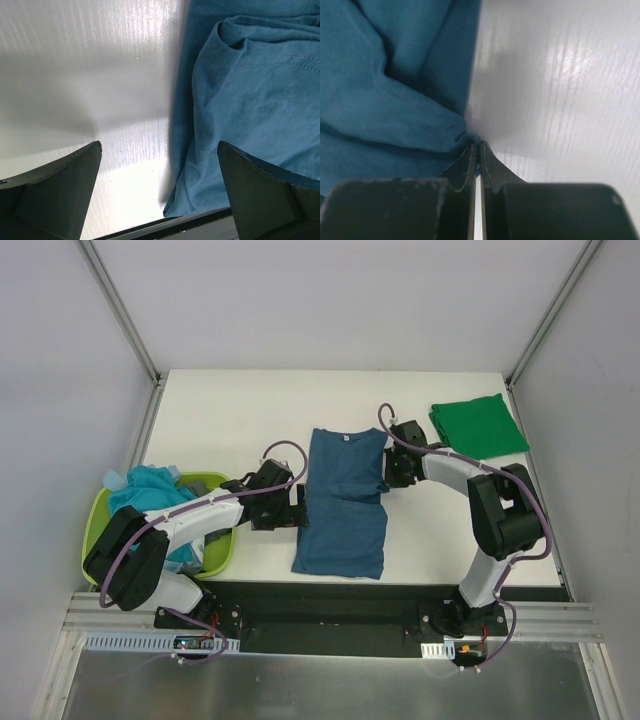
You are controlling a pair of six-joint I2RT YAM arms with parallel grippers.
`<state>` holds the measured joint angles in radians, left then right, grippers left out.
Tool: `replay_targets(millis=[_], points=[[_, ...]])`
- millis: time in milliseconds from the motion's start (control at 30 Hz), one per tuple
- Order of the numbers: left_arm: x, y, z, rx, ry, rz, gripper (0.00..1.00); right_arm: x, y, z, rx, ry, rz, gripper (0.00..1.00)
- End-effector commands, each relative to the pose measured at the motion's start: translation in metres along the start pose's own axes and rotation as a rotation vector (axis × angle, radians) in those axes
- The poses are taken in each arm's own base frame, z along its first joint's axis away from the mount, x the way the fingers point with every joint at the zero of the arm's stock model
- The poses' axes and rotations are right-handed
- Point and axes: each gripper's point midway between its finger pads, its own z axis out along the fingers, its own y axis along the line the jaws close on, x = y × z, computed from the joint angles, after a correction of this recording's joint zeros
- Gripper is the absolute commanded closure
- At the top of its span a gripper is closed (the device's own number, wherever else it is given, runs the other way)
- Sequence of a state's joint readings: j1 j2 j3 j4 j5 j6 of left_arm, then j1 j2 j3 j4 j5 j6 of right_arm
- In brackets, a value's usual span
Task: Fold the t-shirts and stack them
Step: Fold the folded rectangular tshirt in 1/3 of the way
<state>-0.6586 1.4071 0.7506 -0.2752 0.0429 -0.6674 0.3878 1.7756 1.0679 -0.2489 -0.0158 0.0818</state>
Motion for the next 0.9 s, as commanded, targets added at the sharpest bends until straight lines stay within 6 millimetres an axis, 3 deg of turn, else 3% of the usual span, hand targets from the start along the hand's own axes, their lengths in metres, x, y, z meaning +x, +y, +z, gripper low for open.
replay_targets(millis=[0, 167, 233, 400, 500, 533, 667, 767, 867], points=[[-0.002, 0.008, -0.001, -0.021, -0.005, 0.001, 0.01, -0.020, 0.018, -0.012, -0.094, -0.053, -0.077, 0.99], [-0.001, 0.009, 0.001, -0.026, 0.003, 0.001, 0.01, -0.059, 0.025, -0.049, -0.074, -0.232, -0.236, 0.99], [0.000, 0.011, 0.003, -0.034, 0.006, 0.001, 0.01, -0.066, 0.032, -0.059, -0.084, -0.282, -0.277, 0.99], [0.000, 0.010, 0.003, -0.030, 0.009, 0.000, 0.01, -0.084, 0.055, -0.074, -0.142, -0.366, -0.356, 0.99], [0.000, 0.012, 0.003, -0.037, 0.004, -0.002, 0.01, -0.105, 0.058, -0.078, -0.125, -0.424, -0.363, 0.99], [-0.001, 0.012, 0.002, -0.037, 0.002, -0.002, 0.01, -0.114, 0.052, -0.074, -0.078, -0.443, -0.354, 1.00], [-0.002, 0.013, 0.002, -0.040, -0.001, -0.005, 0.01, -0.134, 0.059, -0.055, -0.091, -0.461, -0.330, 0.99], [-0.001, 0.013, 0.003, -0.041, 0.004, -0.006, 0.01, -0.133, 0.059, -0.031, -0.090, -0.418, -0.309, 0.99], [0.000, 0.014, 0.004, -0.043, 0.008, -0.005, 0.01, -0.119, 0.049, -0.004, -0.049, -0.350, -0.274, 0.99]])
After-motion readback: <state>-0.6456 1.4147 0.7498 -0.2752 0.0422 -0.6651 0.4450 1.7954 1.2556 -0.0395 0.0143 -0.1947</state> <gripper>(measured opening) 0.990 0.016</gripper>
